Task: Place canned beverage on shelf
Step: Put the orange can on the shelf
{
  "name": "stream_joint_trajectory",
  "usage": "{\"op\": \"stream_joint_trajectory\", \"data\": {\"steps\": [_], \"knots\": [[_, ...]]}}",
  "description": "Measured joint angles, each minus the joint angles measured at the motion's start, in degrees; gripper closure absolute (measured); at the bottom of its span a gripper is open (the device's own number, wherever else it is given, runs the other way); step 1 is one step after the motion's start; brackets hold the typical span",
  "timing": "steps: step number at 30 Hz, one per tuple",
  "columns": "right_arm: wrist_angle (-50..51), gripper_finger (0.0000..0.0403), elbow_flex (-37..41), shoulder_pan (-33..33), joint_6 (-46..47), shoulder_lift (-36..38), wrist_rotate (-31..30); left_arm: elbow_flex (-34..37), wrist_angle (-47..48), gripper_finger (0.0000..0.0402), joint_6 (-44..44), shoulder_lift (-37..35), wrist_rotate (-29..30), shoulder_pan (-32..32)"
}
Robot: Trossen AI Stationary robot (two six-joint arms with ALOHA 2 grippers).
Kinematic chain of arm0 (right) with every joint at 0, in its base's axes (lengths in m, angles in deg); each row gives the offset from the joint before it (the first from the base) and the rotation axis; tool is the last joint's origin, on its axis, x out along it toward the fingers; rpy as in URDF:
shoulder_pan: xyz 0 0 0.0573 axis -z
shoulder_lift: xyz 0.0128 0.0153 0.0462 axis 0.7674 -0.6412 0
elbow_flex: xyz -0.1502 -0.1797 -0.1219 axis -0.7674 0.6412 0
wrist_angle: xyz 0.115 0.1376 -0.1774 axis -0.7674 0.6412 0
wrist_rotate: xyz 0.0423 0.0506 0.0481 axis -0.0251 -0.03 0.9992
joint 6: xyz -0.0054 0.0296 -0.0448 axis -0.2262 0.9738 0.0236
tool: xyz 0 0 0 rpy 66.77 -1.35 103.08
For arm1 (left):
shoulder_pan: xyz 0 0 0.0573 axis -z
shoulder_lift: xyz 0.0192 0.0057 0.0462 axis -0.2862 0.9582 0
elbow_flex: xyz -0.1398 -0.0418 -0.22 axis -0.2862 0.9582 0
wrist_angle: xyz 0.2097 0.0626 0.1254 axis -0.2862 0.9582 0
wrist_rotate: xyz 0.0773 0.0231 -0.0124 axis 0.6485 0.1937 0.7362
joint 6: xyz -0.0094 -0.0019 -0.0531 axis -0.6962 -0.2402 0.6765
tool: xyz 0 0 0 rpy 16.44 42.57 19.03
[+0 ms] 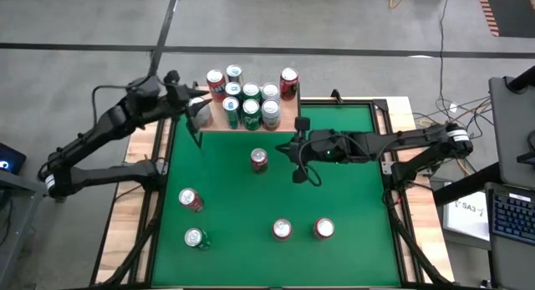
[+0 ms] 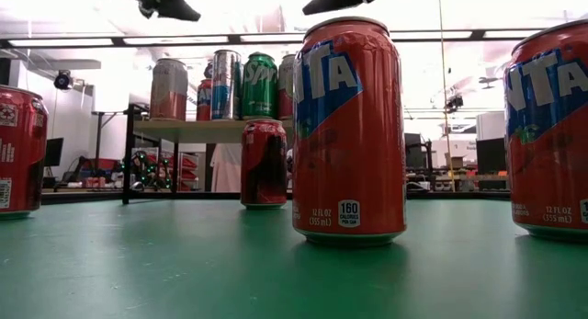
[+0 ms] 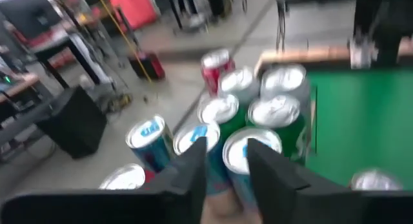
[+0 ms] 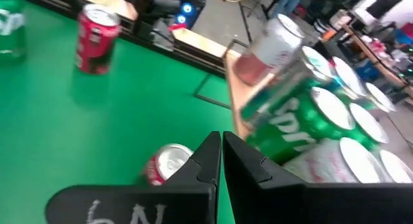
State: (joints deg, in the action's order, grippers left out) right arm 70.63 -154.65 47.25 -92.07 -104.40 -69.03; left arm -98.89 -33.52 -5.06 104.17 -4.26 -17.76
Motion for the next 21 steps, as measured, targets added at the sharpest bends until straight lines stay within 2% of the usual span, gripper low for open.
{"op": "stream_joint_trajectory", "data": {"steps": [5,10,14,21], "knots": [[0.05,0.0394,2.87,2.98,-0.23,2.35,3.21,-4.55,7.56,0.0391,-5.99,5.86,-0.02,-1.78],[-3.81,0.0394,8.04,4.80,1.83,5.98,4.54,-10.49,13.89,0.0393,-10.12,10.71,0.01,-5.44],[-8.41,0.0394,12.78,5.47,1.86,7.89,4.55,-15.10,19.90,0.0400,-10.03,14.42,-0.10,-8.33],[-13.14,0.0394,17.75,7.90,1.27,8.78,4.57,-15.98,20.92,0.0401,-10.96,16.73,-0.05,-10.07]]}}
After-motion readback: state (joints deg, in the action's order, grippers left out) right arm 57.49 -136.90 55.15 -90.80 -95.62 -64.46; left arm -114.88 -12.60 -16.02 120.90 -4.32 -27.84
